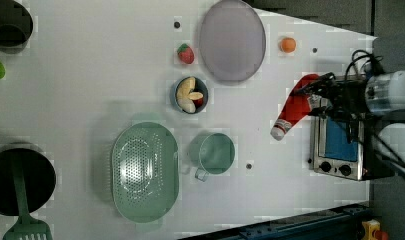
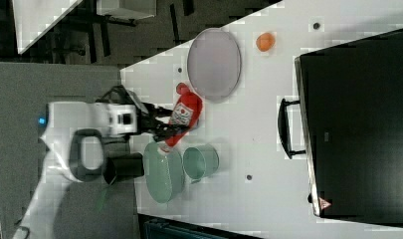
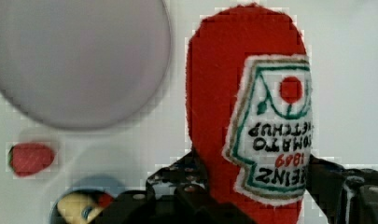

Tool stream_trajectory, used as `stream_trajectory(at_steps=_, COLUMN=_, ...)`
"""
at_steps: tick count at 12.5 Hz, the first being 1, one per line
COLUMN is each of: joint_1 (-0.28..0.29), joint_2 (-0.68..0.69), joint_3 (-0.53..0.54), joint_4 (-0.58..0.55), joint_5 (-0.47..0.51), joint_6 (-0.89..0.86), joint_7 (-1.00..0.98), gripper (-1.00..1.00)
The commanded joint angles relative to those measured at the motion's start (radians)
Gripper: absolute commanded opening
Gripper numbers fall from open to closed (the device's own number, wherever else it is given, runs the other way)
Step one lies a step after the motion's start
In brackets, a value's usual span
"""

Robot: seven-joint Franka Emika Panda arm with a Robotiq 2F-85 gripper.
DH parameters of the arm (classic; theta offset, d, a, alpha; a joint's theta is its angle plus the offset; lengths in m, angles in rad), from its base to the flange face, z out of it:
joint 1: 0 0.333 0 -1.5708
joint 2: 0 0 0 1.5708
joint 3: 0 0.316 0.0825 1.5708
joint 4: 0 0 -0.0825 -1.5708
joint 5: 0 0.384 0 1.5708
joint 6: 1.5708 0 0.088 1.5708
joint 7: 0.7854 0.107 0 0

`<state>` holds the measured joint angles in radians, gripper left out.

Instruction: Pick Ketchup from oven and place it on table.

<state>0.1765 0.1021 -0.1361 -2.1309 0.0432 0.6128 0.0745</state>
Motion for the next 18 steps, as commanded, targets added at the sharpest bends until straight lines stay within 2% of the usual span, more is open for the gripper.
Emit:
stream_trajectory(at_steps=1, joint_1=-0.045, joint_2=0.004, joint_3=-0.032, joint_4=-0.088, joint_5=-0.001, joint_6=0.088, joint_7=-0.019, gripper=0.20)
stream_trajectory(at_steps=3, joint_1=-0.045, joint_2=0.034, joint_3=-0.035, joint_4=-0.145, joint_5=-0.001, joint_6=0.158, joint_7=-0.019, gripper=0.20)
stream_trajectory(at_steps=7, joint_1=-0.045, joint_2=0.214, joint_3=-0.043, joint_4=-0.171, joint_5=0.000, joint_6=0.333, joint_7=-0.019, gripper=0.24)
stream_trajectory(at_steps=9, joint_1=-0.046, joint_2=0.244, joint_3=-0.043, joint_4=-0.176, joint_5=0.000, joint_6=0.381, joint_7=-0.019, gripper=0.59)
stream_trajectory(at_steps=10, joint_1=-0.045, joint_2=0.250, joint_3=-0.042, joint_4=-0.179, joint_5=0.000, joint_6=0.410, joint_7=-0.019, gripper=0.92)
stream_trajectory(at_steps=11, joint_1=-0.044, joint_2=0.230, joint_3=-0.042, joint_4=-0.168, joint_5=0.001, joint_6=0.419, joint_7=-0.017, gripper=1.00)
stream_trajectory(at_steps=15, joint_1=-0.044, joint_2=0.099, joint_3=-0.041, joint_4=-0.093, joint_5=0.001, joint_6=0.383, joint_7=-0.017, gripper=1.00)
stream_trajectory(at_steps=18, joint_1=-0.046, joint_2=-0.007, joint_3=-0.046, joint_4=0.030, joint_5=0.001, joint_6=0.117, joint_7=-0.017, gripper=1.00)
